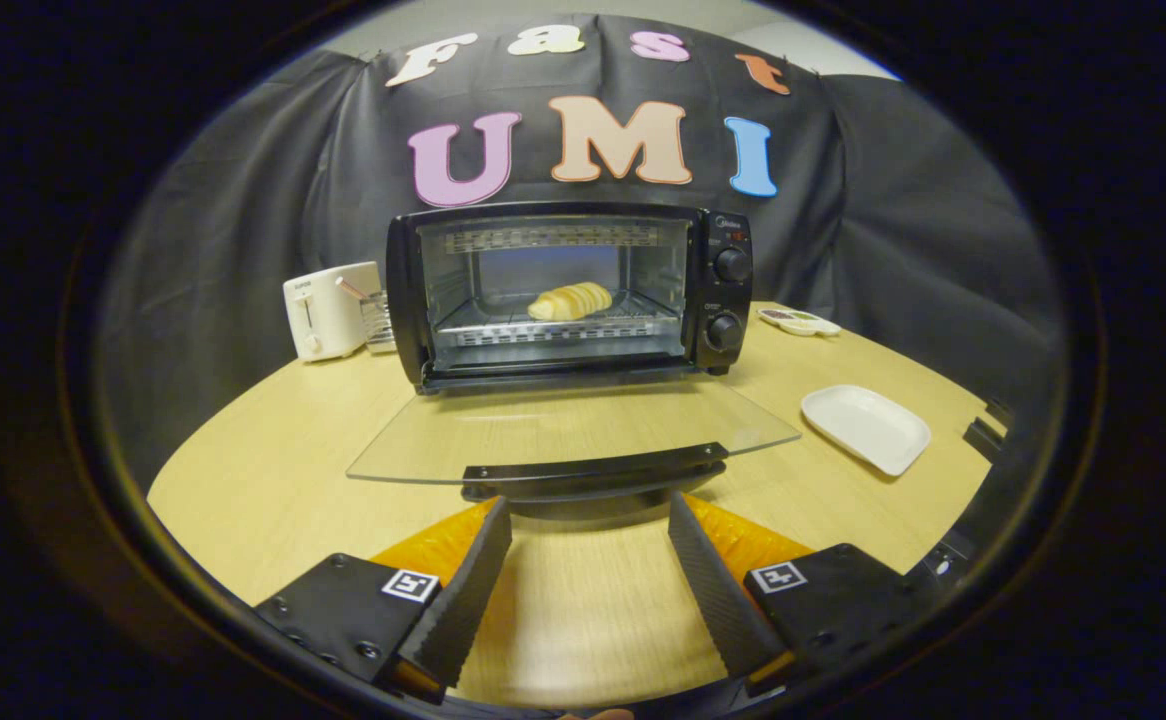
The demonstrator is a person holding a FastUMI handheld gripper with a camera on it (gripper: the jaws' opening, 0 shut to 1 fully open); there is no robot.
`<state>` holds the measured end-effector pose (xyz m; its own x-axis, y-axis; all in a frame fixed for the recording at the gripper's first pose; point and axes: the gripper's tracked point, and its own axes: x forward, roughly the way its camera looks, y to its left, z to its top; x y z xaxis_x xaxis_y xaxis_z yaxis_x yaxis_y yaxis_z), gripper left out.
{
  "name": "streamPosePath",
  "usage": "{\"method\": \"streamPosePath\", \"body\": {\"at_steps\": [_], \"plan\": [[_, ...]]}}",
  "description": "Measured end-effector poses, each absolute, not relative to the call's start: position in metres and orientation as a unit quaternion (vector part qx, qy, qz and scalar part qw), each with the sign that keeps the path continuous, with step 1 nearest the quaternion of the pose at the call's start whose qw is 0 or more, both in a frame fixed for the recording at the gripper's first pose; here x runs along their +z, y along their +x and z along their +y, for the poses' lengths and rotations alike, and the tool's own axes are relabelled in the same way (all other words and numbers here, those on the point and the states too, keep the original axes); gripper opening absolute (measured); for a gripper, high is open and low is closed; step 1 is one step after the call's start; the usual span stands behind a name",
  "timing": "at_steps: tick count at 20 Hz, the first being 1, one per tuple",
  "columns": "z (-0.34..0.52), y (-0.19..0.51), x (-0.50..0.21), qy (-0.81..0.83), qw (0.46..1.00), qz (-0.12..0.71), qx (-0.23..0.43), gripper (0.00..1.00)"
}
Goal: Open the toaster oven, put the food inside, and close the toaster oven door.
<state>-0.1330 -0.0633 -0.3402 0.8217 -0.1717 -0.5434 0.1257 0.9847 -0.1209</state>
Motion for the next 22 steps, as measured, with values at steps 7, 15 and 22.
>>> {"method": "streamPosePath", "body": {"at_steps": [7, 15, 22], "plan": [[-0.064, -0.13, -0.334, -0.059, 0.955, 0.281, -0.077, 0.97], [-0.055, -0.097, -0.286, -0.004, 0.977, 0.205, -0.064, 0.97], [-0.044, -0.058, -0.268, -0.013, 0.982, 0.183, -0.055, 0.97]]}}
